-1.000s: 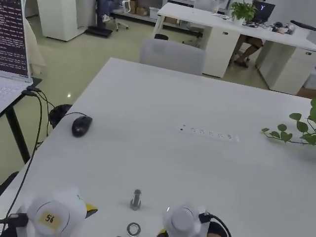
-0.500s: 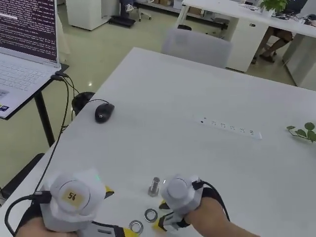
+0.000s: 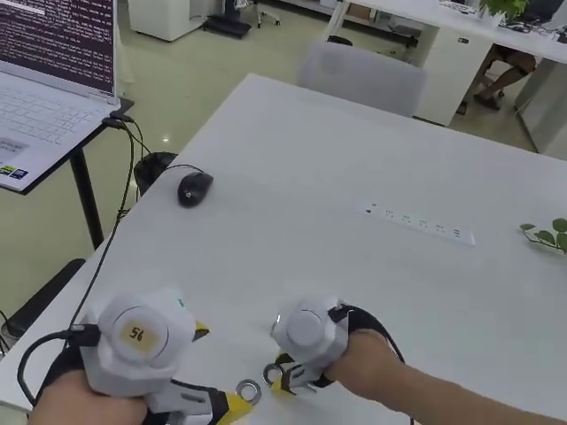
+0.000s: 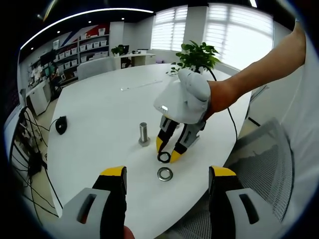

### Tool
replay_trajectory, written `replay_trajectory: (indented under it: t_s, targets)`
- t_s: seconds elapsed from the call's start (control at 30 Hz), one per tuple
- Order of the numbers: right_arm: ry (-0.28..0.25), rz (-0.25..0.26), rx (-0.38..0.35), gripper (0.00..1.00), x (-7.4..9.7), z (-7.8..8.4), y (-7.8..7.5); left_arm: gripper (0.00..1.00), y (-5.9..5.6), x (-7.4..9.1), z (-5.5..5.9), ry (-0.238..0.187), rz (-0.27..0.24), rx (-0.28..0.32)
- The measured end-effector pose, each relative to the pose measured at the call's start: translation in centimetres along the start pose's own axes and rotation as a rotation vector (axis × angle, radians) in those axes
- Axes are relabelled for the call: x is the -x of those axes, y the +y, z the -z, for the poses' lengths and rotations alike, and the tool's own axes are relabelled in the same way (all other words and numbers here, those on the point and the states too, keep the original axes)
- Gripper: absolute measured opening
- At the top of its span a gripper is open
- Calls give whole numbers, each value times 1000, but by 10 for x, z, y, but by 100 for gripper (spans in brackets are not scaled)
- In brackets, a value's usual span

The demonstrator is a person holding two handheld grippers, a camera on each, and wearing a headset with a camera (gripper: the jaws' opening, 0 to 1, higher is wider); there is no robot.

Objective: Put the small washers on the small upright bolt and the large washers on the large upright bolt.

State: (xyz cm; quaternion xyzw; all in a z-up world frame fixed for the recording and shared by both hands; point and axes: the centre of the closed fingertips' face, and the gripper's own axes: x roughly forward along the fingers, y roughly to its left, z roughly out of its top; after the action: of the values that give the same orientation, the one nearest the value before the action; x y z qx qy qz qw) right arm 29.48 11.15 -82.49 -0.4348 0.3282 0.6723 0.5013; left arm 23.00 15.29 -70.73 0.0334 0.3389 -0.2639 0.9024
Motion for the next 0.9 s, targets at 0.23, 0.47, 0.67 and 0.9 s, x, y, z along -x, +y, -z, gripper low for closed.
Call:
replay_trajectory:
  t_s: [0.23,0.47,0.67,0.9]
  targets:
    - [-19,43,-201,24,11,21,1,66,2,3,1,-12,-9,19]
    - [-8,-51,-155,24,17,38,30,66,4,4,6,-2,-8,18]
    - [7,-59,-17,30,15,32,25,66,3,2,3,-3,-2,12]
    - [49,-113,291,33,8,20,31,66,0,1,0,-3,3,6]
